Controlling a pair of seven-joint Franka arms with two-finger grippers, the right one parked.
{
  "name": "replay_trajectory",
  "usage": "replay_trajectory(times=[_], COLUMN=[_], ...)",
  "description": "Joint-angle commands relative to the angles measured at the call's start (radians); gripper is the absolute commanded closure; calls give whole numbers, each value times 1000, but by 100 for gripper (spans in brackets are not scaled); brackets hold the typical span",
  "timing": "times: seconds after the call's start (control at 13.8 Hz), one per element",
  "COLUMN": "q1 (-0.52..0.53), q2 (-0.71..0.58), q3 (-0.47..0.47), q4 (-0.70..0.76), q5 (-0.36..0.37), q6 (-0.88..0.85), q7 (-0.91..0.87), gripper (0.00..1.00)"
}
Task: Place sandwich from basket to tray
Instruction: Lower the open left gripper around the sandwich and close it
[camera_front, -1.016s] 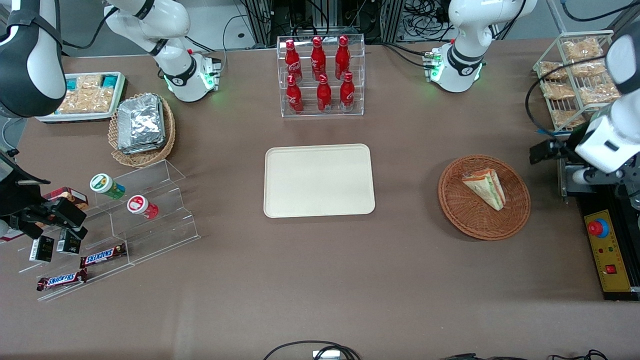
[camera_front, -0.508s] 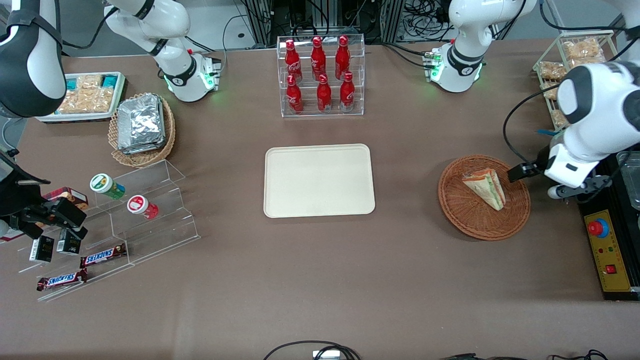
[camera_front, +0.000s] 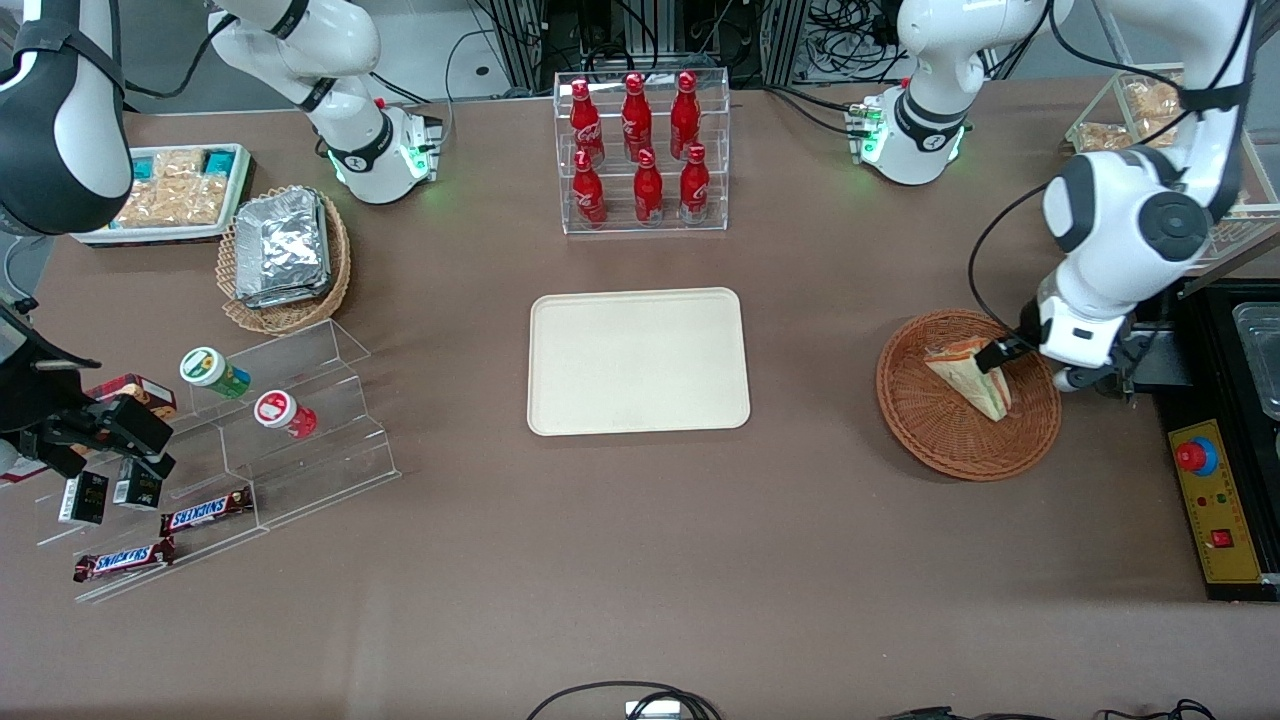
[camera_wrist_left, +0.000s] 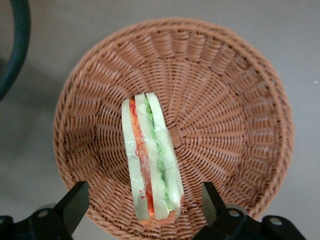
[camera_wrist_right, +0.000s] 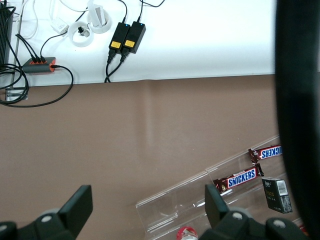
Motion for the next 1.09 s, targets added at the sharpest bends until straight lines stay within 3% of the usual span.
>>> replay_trajectory(times=[0.0,0.65,0.73,0.87,0.94,1.02], q1=[-5,-4,-4,-4,-4,-4], q2=[-12,117,120,125,125,126], q3=[-1,2,2,2,2,2], q4=[-77,-105,-104,-103,-100,-99], q5=[10,7,5,5,7,7], q6=[89,276,276,276,276,276], q7=[-47,-75,-88,-111,-127,-131], gripper=[0,1,15,76,98,100])
